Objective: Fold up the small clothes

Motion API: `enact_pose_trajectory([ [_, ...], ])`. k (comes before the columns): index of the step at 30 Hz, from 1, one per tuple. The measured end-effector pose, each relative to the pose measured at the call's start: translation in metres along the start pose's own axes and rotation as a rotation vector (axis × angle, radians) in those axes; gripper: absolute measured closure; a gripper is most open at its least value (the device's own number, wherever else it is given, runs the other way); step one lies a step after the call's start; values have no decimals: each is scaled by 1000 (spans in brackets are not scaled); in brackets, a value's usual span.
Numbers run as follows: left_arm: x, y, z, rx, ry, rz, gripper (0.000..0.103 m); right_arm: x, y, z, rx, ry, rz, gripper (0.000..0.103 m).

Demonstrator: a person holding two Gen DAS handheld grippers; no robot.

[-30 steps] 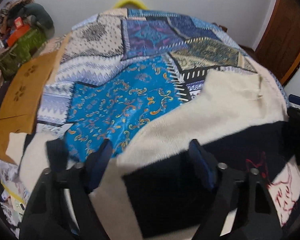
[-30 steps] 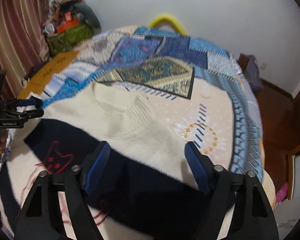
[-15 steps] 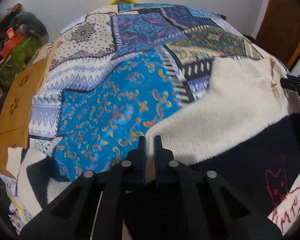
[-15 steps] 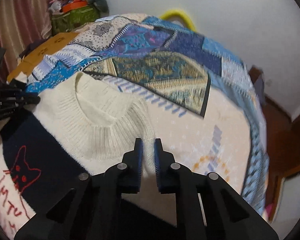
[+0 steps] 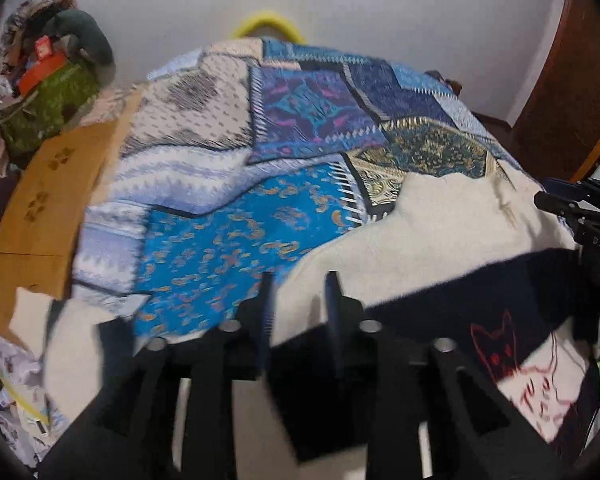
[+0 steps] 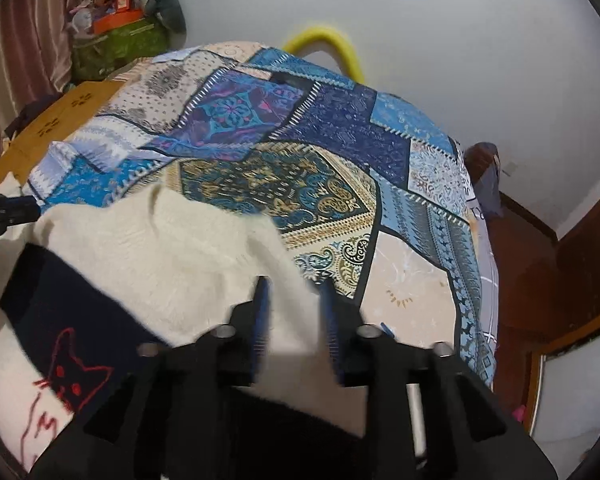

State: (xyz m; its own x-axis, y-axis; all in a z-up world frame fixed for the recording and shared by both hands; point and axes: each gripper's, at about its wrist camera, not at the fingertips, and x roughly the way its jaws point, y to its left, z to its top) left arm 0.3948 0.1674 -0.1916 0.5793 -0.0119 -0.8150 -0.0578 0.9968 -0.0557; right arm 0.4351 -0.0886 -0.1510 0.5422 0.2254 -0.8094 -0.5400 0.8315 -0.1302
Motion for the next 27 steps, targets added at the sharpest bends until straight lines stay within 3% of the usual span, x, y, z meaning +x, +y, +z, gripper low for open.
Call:
enact_pose_trajectory([
  [6, -57, 49, -32, -56, -68, 98, 41, -43, 19, -11, 11, -69, 105, 41],
  [9, -68, 86, -56, -131, -55, 143, 40, -63, 34, -22, 8, -92, 151, 34],
  [15, -58, 160, -105, -348, 25, 205, 40, -84, 56, -41, 10, -101, 205, 29],
  [20, -36, 188, -128, -477, 89, 137, 40, -91, 69, -60, 16, -115, 195, 25],
  [23, -18, 202, -132, -582, 120, 47, 49, -88, 72, -72, 26, -98, 192, 24],
  [25, -15, 205, -131, -620, 110, 43, 51, -82, 74, -80, 32, -76, 185, 24],
  [26, -14, 206, -130, -626, 102, 41, 56, -82, 74, -84, 37, -65, 182, 24],
  [27, -14, 206, -126, -617, 96, 53, 74, -80, 73, -89, 41, -54, 181, 24],
])
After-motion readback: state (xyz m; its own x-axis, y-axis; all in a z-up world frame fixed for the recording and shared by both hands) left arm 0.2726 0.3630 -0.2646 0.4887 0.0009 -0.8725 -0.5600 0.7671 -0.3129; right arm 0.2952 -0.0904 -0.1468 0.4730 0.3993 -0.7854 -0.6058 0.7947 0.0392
